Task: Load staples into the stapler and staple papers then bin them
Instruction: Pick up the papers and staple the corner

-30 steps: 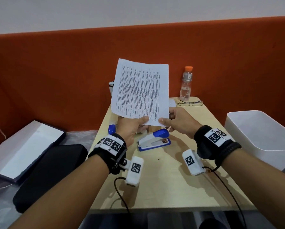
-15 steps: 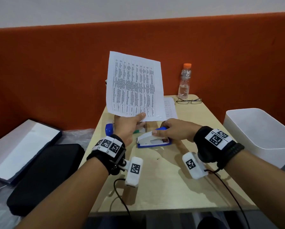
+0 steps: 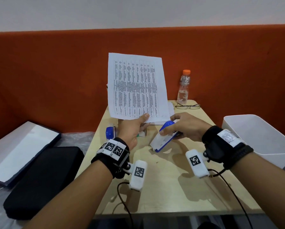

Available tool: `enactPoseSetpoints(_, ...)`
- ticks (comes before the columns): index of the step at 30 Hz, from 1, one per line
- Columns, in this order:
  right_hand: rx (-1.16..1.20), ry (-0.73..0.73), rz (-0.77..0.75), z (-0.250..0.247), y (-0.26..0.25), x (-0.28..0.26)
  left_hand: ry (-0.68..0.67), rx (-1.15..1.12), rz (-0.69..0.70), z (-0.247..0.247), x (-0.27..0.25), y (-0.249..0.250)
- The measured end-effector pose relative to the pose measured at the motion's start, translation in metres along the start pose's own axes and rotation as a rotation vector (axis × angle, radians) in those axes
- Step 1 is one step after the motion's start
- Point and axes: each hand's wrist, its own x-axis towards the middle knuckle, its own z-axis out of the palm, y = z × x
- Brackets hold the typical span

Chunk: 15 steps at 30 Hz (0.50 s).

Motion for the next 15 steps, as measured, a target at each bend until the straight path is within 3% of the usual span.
enactPoseSetpoints(4, 0.252, 0.062, 0.0, 0.004, 0.007, 0.005, 0.019, -0.05, 0.041, 0.005, -0.002, -0.002)
enactPoseSetpoints(10, 0.61, 0.019, -0.05, 0.01, 0.015, 0.005, 0.103, -0.1, 0.068, 0.011, 0.004, 0.005)
enactPoseSetpoints(15, 0.668, -0.075, -0.107, 0.02, 0.013, -0.001, 0.101, -0.053, 0.085, 0.017, 0.007, 0.002)
